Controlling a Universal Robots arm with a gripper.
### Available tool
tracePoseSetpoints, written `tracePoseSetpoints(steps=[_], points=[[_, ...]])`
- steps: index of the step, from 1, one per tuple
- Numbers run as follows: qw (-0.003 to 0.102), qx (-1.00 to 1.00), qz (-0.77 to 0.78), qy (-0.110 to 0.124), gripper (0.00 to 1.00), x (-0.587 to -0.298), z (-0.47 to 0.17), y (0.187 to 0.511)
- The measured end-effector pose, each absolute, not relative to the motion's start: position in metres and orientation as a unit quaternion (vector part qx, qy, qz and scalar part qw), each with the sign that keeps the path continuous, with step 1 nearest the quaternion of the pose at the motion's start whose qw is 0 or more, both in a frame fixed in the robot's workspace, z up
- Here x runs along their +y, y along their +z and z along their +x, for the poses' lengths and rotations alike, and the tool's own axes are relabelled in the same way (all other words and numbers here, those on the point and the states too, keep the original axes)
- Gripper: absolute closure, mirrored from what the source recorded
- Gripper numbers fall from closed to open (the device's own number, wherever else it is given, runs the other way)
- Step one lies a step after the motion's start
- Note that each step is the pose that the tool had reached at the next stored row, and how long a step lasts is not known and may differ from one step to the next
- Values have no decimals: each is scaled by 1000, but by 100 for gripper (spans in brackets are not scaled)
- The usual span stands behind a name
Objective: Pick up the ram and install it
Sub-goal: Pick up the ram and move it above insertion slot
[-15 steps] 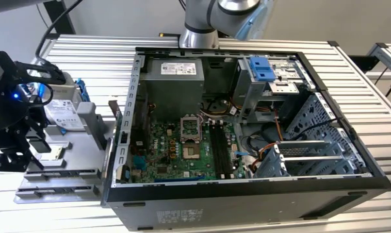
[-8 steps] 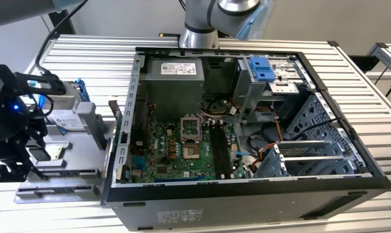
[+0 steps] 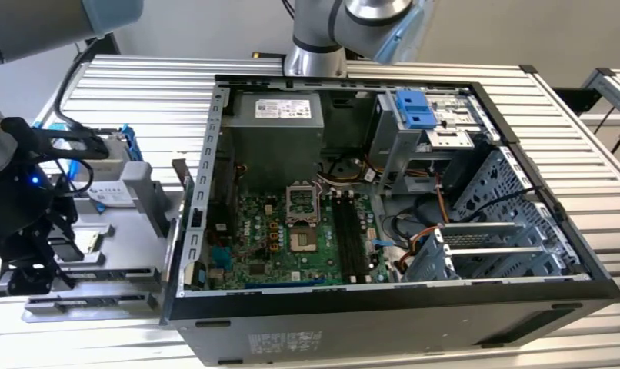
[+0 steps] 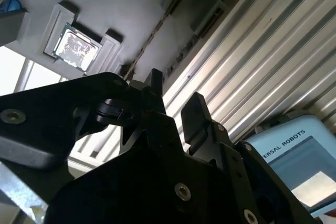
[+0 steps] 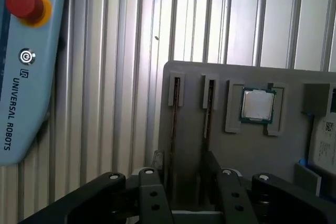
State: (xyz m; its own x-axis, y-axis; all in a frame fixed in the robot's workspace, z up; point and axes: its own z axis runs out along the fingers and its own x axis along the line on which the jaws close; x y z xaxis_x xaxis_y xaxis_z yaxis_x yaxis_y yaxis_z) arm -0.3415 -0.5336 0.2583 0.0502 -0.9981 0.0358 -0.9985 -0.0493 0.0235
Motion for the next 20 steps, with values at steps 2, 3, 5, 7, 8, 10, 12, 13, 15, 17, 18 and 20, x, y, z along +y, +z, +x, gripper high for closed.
tracePoseSetpoints(steps=[2,3,5,7,8,10,12,13,15,17,18,20], points=[[21,-692,722,5,0,-534,-342,254],[21,-695,719,5,0,-534,-342,252],[22,-703,711,6,0,-534,-342,246],[22,-707,706,6,0,-534,-342,241],[23,-708,706,6,0,-534,-342,240],[23,-709,705,6,0,-534,-342,238],[23,-710,704,7,0,-534,-343,236],[23,-711,703,7,0,-534,-343,235],[23,-711,703,7,0,-535,-343,232],[23,-711,703,7,0,-537,-342,228],[22,-711,703,8,0,-538,-342,226],[22,-711,702,8,0,-541,-342,222]])
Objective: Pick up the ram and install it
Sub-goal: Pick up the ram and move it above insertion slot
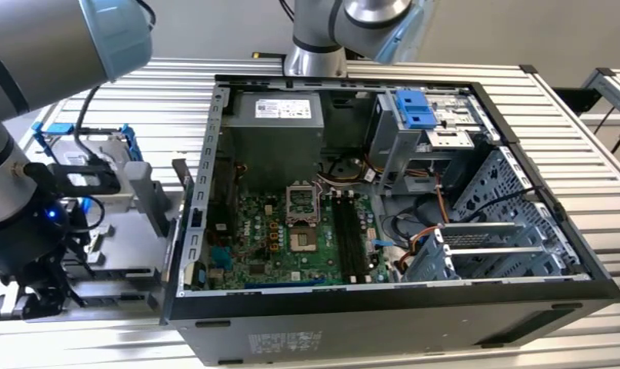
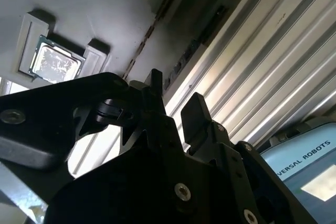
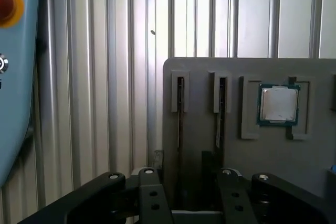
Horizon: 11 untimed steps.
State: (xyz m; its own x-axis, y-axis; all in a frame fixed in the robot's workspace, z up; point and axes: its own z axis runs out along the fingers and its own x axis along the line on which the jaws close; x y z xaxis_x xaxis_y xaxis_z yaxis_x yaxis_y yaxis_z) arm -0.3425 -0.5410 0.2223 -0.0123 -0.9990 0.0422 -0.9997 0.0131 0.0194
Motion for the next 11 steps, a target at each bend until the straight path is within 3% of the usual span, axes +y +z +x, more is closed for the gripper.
tracePoseSetpoints(steps=[11], points=[[22,-712,702,8,0,-545,-342,210]])
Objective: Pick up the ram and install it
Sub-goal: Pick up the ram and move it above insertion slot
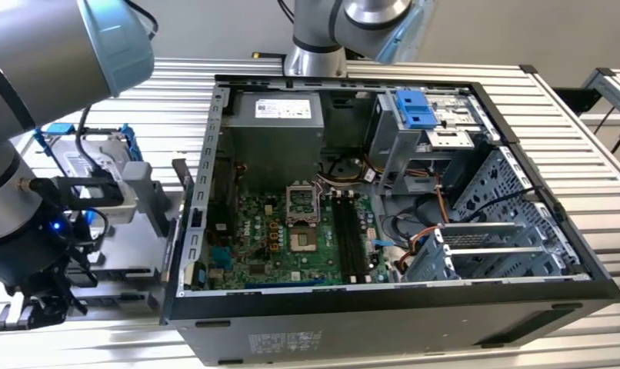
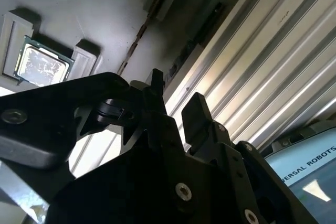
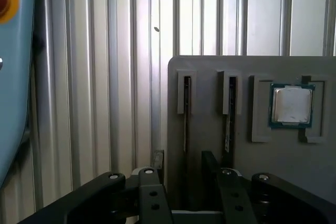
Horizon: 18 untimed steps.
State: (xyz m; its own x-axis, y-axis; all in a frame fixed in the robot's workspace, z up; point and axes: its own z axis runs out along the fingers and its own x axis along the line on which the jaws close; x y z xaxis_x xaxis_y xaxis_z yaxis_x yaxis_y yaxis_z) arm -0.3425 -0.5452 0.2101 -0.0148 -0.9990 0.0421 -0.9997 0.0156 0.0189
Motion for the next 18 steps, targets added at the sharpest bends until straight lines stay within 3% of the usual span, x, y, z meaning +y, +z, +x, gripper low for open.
tracePoseSetpoints(steps=[13,14,18], points=[[22,-713,701,8,0,-538,-342,196],[22,-713,701,8,100,-538,-342,196],[22,-713,701,8,100,-538,-343,196]])
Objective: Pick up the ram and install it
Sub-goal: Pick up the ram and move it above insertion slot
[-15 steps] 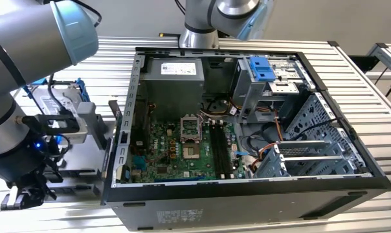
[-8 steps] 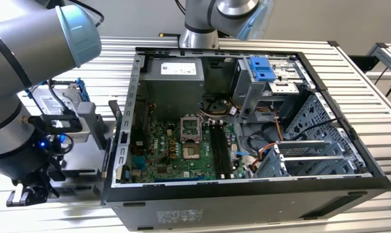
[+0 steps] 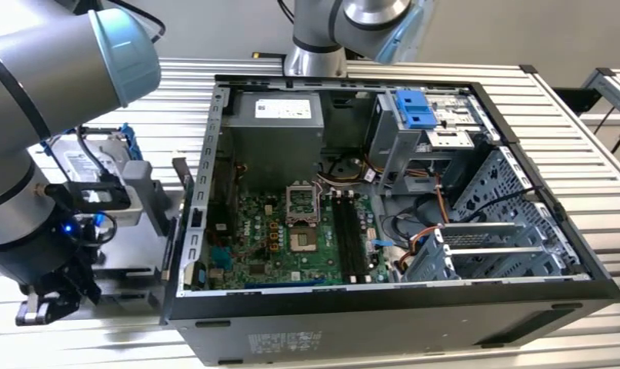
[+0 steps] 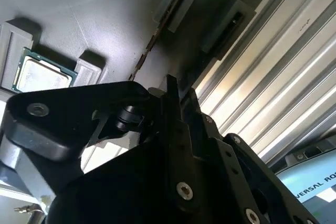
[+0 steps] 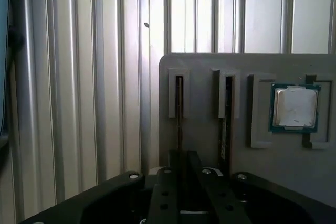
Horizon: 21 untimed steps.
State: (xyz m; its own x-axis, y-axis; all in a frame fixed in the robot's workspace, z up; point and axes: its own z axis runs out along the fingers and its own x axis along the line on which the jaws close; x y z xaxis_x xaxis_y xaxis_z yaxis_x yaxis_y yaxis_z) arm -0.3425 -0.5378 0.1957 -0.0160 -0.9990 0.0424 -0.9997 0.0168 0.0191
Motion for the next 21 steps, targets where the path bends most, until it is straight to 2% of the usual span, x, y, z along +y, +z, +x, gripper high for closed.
tracePoseSetpoints(steps=[7,21], points=[[21,-713,701,8,100,-538,-343,199],[22,-713,701,8,100,-538,-343,280]])
